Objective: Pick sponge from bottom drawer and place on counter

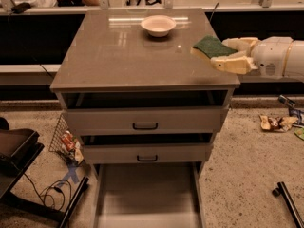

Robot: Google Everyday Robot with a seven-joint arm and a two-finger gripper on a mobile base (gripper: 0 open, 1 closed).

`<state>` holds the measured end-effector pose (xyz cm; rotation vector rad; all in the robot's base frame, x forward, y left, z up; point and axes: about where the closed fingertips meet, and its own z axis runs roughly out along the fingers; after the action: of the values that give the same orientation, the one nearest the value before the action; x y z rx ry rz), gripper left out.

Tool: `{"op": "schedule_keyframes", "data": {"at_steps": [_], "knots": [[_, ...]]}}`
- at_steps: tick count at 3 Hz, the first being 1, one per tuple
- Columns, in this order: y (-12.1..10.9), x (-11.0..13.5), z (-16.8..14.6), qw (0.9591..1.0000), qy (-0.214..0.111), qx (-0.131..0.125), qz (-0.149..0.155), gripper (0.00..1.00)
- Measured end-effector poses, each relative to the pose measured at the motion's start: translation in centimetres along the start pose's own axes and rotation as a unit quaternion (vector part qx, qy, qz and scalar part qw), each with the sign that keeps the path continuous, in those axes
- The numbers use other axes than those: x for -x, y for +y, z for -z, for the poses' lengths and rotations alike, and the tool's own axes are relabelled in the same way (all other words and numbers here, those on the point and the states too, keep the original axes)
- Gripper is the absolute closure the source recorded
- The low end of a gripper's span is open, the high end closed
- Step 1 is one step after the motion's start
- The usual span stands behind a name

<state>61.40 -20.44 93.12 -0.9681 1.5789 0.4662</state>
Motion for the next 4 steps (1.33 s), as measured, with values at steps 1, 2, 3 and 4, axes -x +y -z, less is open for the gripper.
{"op": "schedule_keyframes", "data": {"at_steps": [1,2,3,4], "knots": [[-2.2,-0.3,-2.6,0.9999,0.008,-0.007,-0.009,1.00],[-4.9,-1.6,-6.4,0.9996,0.011,-0.004,-0.027,1.00],[-6.9,-3.5,-9.9,0.9988,0.001,0.017,-0.046,0.98],[-6.6,-3.3,-10.0,0.9988,0.001,0.018,-0.046,0.76]]}}
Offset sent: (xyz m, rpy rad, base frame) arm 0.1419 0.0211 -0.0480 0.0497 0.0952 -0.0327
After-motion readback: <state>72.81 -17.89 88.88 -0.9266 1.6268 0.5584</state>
